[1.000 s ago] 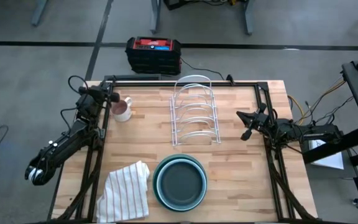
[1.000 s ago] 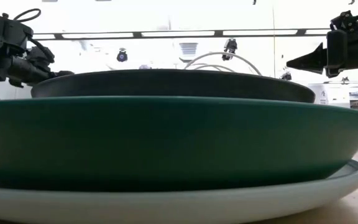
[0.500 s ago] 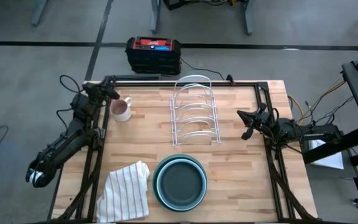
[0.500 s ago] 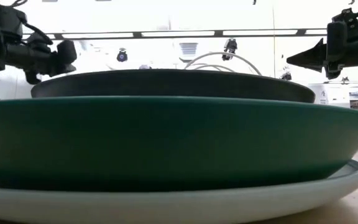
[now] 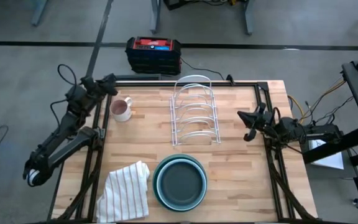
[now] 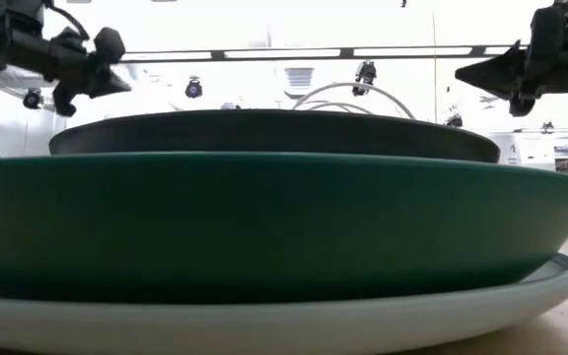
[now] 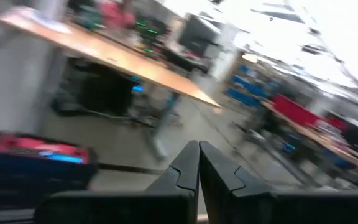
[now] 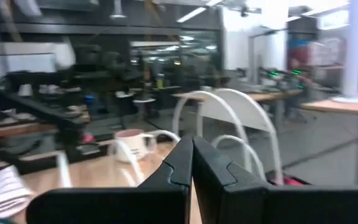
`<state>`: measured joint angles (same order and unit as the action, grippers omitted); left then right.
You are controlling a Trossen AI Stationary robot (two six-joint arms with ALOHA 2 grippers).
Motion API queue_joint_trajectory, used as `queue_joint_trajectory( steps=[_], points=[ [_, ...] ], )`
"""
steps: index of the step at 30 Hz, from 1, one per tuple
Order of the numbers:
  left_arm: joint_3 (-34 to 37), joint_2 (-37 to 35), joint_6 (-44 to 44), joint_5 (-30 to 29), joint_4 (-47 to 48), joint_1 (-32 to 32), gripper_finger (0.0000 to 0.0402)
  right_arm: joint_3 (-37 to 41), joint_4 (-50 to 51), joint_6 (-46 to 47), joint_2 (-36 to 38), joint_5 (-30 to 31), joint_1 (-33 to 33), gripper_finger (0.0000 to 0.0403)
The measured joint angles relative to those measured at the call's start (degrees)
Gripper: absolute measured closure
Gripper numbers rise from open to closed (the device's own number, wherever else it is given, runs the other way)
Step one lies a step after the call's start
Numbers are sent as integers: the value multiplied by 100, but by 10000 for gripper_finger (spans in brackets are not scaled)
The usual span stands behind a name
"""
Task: Sort dishes
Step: Put the black plate into the dish rack
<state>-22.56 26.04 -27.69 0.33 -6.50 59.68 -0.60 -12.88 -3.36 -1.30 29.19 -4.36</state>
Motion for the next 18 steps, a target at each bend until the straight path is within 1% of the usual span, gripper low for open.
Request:
queue_joint_trajectory(
  steps=[2,5,6,9,12,13,16,18],
  points=[
    [-121,4,82,295,-65,-231,401,-32,26,-62,-4,-13,0,403],
    [-344,74,367,1041,-461,-636,401,-215,15,-140,-42,-15,0,403],
    [-450,101,457,1211,-496,-771,401,-288,17,-166,-72,-15,-2,403],
    [-810,181,708,1258,-198,-1058,401,-551,59,-294,-231,-59,0,403],
    [-1080,316,661,1275,282,-1154,401,-846,74,-383,-538,-80,0,403],
    [-1145,383,619,1414,381,-1167,401,-957,72,-384,-678,-79,0,403],
    [-1253,626,581,2204,371,-1185,401,-1339,286,-344,-1149,-77,0,403],
    [-1260,805,499,2530,355,-1243,401,-1617,558,-196,-1534,-79,0,403]
  ],
)
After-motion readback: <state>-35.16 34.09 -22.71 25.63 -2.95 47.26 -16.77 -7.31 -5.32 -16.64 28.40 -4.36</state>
